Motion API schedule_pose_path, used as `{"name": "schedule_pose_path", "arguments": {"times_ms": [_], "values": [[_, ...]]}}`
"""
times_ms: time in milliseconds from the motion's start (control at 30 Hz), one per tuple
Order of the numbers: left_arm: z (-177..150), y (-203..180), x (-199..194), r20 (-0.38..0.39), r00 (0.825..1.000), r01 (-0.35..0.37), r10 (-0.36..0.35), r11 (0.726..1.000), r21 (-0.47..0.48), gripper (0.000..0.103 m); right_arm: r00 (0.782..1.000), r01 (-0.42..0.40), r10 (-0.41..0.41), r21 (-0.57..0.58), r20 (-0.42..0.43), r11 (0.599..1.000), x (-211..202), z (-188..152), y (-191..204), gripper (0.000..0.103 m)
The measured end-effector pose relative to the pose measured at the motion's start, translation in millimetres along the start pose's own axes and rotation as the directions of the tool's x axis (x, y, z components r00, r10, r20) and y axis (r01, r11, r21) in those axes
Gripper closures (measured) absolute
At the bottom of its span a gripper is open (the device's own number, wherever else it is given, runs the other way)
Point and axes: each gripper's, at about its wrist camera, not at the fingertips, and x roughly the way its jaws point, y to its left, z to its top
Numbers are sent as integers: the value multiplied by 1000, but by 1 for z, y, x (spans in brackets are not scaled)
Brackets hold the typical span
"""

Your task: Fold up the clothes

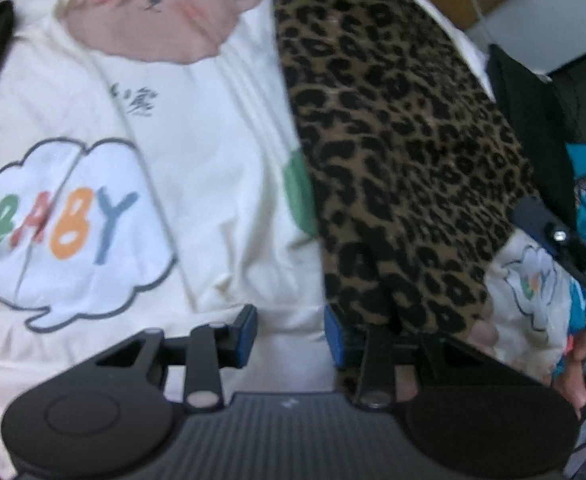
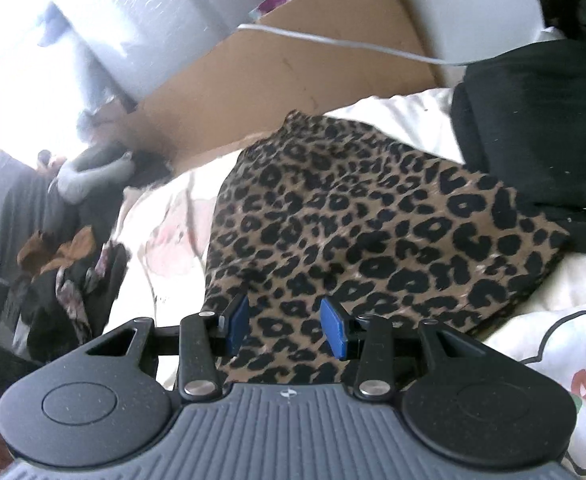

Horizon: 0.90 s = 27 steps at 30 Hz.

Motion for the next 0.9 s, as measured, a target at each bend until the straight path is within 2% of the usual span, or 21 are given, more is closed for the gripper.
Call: {"name": "schedule_pose_path", "arguments": {"times_ms": [200, 600, 900], "values": [[0, -24, 3, 31, 1000, 0, -3, 993, 116, 62, 999, -18, 17, -7, -37, 1000, -2, -8, 4, 56], [22, -49, 1, 100, 993, 45, -58, 991, 128, 60, 993, -47, 44, -21, -111, 999, -28, -22, -7, 56], [35, -62, 5, 129, 990, 47, -62, 992, 113, 60, 978, -158, 140, -114, -152, 981, -24, -27, 18, 55]]}}
